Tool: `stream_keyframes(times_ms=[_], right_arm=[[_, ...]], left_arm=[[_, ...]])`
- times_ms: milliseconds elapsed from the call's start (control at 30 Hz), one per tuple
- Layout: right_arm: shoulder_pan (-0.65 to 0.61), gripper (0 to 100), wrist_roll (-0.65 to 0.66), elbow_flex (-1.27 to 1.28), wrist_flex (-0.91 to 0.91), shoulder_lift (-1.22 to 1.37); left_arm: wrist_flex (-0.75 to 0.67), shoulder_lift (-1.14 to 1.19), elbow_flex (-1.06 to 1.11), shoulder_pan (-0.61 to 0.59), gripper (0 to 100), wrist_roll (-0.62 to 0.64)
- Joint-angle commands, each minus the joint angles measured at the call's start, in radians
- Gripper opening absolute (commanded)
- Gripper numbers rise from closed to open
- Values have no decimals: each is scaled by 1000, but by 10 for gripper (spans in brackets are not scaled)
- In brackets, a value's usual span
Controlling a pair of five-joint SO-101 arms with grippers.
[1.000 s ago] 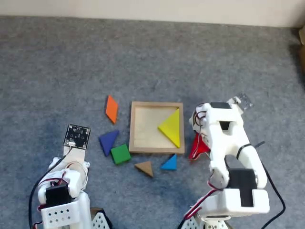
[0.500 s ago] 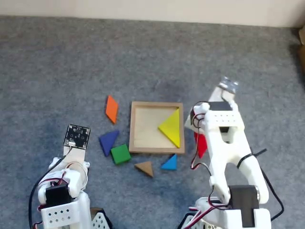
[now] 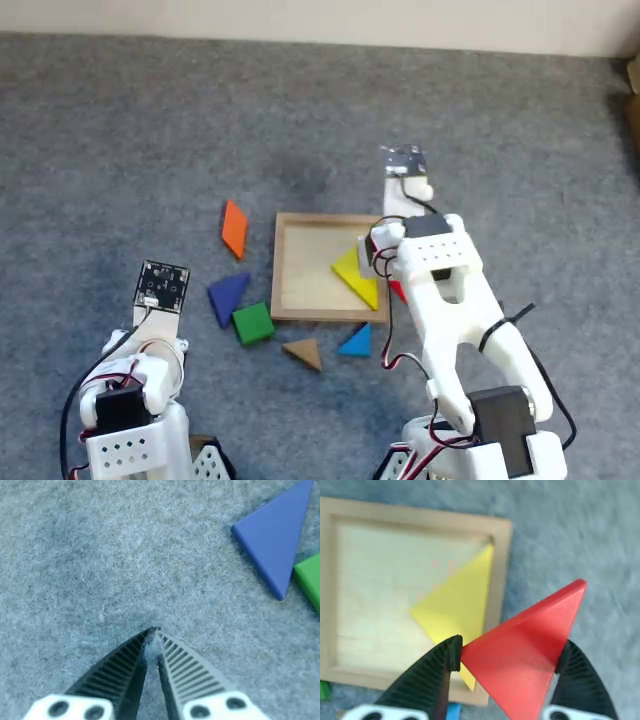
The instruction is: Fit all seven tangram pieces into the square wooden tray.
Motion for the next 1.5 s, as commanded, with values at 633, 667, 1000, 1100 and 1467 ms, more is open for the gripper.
stream_keyframes(times_ms=[633, 667, 1000, 1100, 1467], right_arm=[[-251, 206, 790, -15, -237, -44], [-255, 206, 809, -15, -237, -36], [-245, 209, 841, -275, -182, 257], [-251, 210, 842, -378, -96, 315], [-280, 252, 947, -538, 143, 414]], left_arm=[[3, -5, 19, -5, 7, 6], [3, -5, 19, -5, 7, 6], [3, -5, 19, -5, 7, 6], [3, -5, 19, -5, 7, 6], [3, -5, 19, -5, 7, 6]])
